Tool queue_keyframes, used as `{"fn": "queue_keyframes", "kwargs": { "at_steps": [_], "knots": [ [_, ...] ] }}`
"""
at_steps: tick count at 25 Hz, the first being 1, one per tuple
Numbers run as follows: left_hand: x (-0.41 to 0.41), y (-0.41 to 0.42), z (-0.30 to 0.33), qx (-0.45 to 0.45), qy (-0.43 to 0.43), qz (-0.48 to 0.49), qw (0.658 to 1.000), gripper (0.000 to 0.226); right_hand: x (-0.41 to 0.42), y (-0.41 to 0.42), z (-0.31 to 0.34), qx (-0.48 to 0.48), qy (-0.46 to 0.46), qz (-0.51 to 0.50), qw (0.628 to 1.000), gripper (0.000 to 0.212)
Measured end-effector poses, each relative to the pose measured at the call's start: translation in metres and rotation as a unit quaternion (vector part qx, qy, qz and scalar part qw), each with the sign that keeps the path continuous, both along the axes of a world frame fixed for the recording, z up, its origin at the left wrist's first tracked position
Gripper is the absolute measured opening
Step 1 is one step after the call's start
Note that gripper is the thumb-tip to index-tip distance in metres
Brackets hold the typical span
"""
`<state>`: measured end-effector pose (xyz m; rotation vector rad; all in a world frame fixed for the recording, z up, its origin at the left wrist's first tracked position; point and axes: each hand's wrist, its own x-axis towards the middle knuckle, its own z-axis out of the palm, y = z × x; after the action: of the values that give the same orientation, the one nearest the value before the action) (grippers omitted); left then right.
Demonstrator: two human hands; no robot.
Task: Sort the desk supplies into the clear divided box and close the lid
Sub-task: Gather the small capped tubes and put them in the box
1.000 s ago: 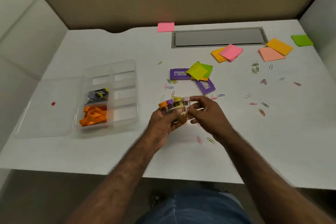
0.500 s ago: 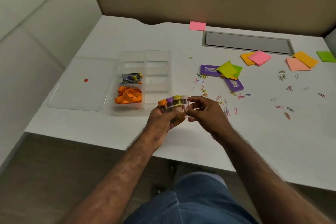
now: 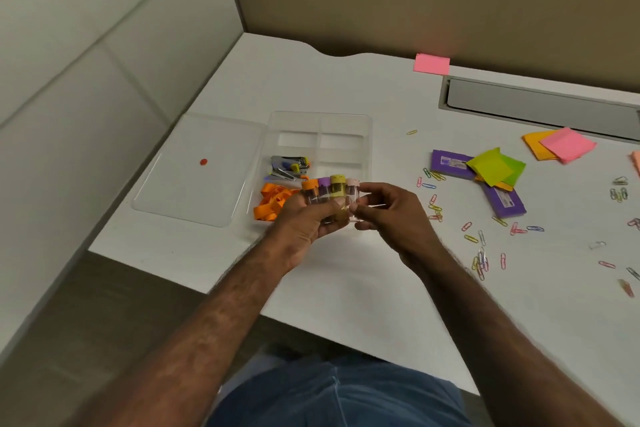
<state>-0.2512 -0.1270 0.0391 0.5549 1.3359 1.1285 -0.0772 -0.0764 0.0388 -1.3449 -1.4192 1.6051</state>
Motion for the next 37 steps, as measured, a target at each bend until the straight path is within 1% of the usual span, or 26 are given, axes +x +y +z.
{"fn": "queue_keyframes", "kwargs": {
  "at_steps": [2,5,8,10,13,17,20,24,28,30,32,34,35,37],
  "knots": [
    [-0.015,0.012,0.004,-0.004,0.004,-0.008,1.000,0.037,-0.015,0.009,0.000,-0.006,0.017,-0.006,1.000,0.043],
    [-0.042,0.031,0.008,-0.008,0.001,-0.011,1.000,0.034,-0.040,0.023,0.001,-0.005,0.020,-0.010,1.000,0.042],
    [-0.068,0.053,0.007,-0.023,-0.002,-0.007,1.000,0.036,-0.066,0.041,0.002,0.005,0.003,-0.018,1.000,0.040],
    [-0.085,0.070,0.005,-0.032,0.000,-0.013,0.999,0.033,-0.084,0.055,0.002,0.008,-0.003,-0.031,0.999,0.041],
    [-0.112,0.098,-0.001,-0.023,-0.008,-0.030,0.999,0.033,-0.109,0.078,0.001,0.014,-0.022,-0.039,0.999,0.043],
    [-0.133,0.133,-0.008,-0.029,-0.008,-0.036,0.999,0.033,-0.137,0.106,-0.001,0.028,-0.062,-0.048,0.996,0.039],
    [-0.141,0.157,-0.015,-0.036,0.031,-0.045,0.998,0.033,-0.151,0.125,-0.008,0.039,-0.099,-0.066,0.992,0.043],
    [-0.146,0.179,-0.022,-0.066,0.142,-0.047,0.987,0.036,-0.165,0.143,-0.022,0.062,-0.180,-0.051,0.980,0.048],
    [-0.146,0.190,-0.021,-0.074,0.191,-0.050,0.977,0.047,-0.172,0.152,-0.028,0.094,-0.235,-0.039,0.967,0.048],
    [-0.148,0.194,-0.022,-0.083,0.213,-0.059,0.972,0.049,-0.174,0.155,-0.030,0.099,-0.252,-0.037,0.962,0.048],
    [-0.150,0.196,-0.021,-0.093,0.232,-0.066,0.966,0.042,-0.175,0.156,-0.031,0.098,-0.260,-0.037,0.960,0.047],
    [-0.153,0.198,-0.020,-0.090,0.283,-0.072,0.952,0.037,-0.174,0.156,-0.030,0.101,-0.261,-0.041,0.959,0.047],
    [-0.155,0.199,-0.018,-0.087,0.307,-0.069,0.945,0.039,-0.174,0.155,-0.029,0.102,-0.260,-0.044,0.959,0.046],
    [-0.160,0.198,-0.017,-0.081,0.324,-0.054,0.941,0.044,-0.172,0.153,-0.029,0.102,-0.258,-0.049,0.960,0.044]
  ]
}}
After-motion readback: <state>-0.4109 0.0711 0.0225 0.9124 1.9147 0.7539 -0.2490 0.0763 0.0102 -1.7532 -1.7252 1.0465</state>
